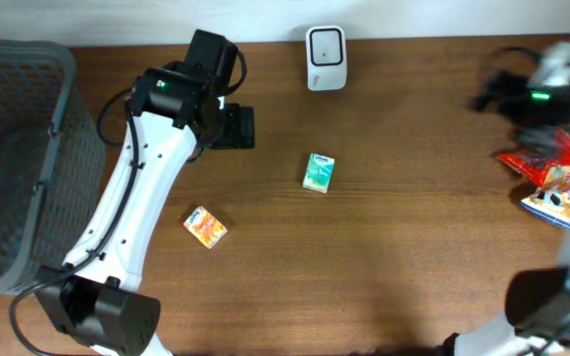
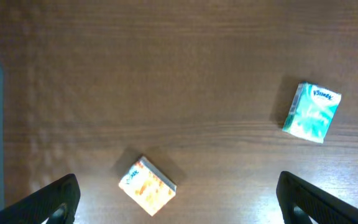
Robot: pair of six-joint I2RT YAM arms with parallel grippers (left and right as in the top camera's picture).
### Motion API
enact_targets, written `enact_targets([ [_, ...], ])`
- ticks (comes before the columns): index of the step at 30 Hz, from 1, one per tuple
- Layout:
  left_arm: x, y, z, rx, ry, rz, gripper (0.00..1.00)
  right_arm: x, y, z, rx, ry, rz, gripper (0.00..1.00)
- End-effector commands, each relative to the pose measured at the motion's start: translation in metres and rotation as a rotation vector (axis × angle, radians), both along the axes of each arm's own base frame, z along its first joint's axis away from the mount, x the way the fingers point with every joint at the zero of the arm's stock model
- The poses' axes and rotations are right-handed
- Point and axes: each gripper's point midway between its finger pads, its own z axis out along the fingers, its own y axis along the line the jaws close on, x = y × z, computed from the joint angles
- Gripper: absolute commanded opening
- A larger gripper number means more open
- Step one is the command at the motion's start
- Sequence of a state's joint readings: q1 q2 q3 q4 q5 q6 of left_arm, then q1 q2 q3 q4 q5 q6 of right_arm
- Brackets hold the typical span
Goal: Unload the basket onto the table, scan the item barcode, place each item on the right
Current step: 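Reach the right gripper to the green tissue pack and grasp it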
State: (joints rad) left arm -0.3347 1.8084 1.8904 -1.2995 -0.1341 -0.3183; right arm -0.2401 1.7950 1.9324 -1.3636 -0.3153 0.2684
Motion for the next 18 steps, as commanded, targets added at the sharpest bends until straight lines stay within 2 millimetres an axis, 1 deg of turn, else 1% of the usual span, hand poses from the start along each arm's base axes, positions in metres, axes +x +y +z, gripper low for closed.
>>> enact_targets([
  [1, -0.006, 0.0, 0.0, -0.004, 0.018, 0.005, 0.99, 0.015, 0.064, -0.05, 0.03, 0.077, 0.204, 0.99],
  [3, -0.008, 0.001, -0.001, -0.002, 0.024, 0.005, 0.99, 0.027, 0.099, -0.08, 0.045, 0.117, 0.248, 0.99],
  [4, -0.008, 0.0, -0.001, -0.002, 0.023, 0.005, 0.99, 0.033, 0.116, -0.097, 0.053, 0.141, 0.262, 0.92],
  [5, -0.008, 0.0, -0.001, -0.002, 0.024, 0.004, 0.99, 0.036, 0.129, -0.11, 0.065, 0.168, 0.263, 0.79],
  [6, -0.008, 0.001, -0.001, -0.002, 0.025, 0.005, 0.99, 0.037, 0.146, -0.124, 0.091, 0.189, 0.291, 0.73],
  [7, -0.008, 0.001, -0.001, -0.001, 0.026, 0.005, 0.99, 0.038, 0.161, -0.134, 0.12, 0.202, 0.321, 0.61],
  [8, -0.008, 0.001, -0.001, -0.001, 0.026, 0.005, 0.99, 0.037, 0.174, -0.143, 0.141, 0.214, 0.346, 0.54],
  [9, -0.008, 0.001, -0.001, -0.001, 0.026, 0.005, 0.99, 0.036, 0.185, -0.156, 0.147, 0.235, 0.37, 0.52],
  [10, -0.008, 0.001, -0.001, -0.001, 0.026, 0.004, 0.99, 0.034, 0.191, -0.164, 0.146, 0.252, 0.383, 0.52],
  [11, -0.009, 0.001, -0.001, -0.001, 0.027, 0.004, 0.99, 0.032, 0.196, -0.173, 0.147, 0.277, 0.383, 0.47],
  [12, -0.009, 0.001, -0.001, 0.0, 0.027, 0.005, 0.99, 0.03, 0.198, -0.179, 0.149, 0.295, 0.378, 0.46],
  [14, -0.009, 0.001, -0.001, 0.0, 0.027, 0.005, 0.99, 0.028, 0.201, -0.185, 0.168, 0.316, 0.375, 0.46],
  [16, -0.009, 0.001, -0.001, -0.001, 0.028, 0.005, 0.99, 0.021, 0.2, -0.192, 0.168, 0.342, 0.372, 0.46],
  [18, -0.008, 0.001, -0.001, -0.001, 0.026, 0.005, 0.99, 0.014, 0.199, -0.209, 0.17, 0.359, 0.366, 0.46],
])
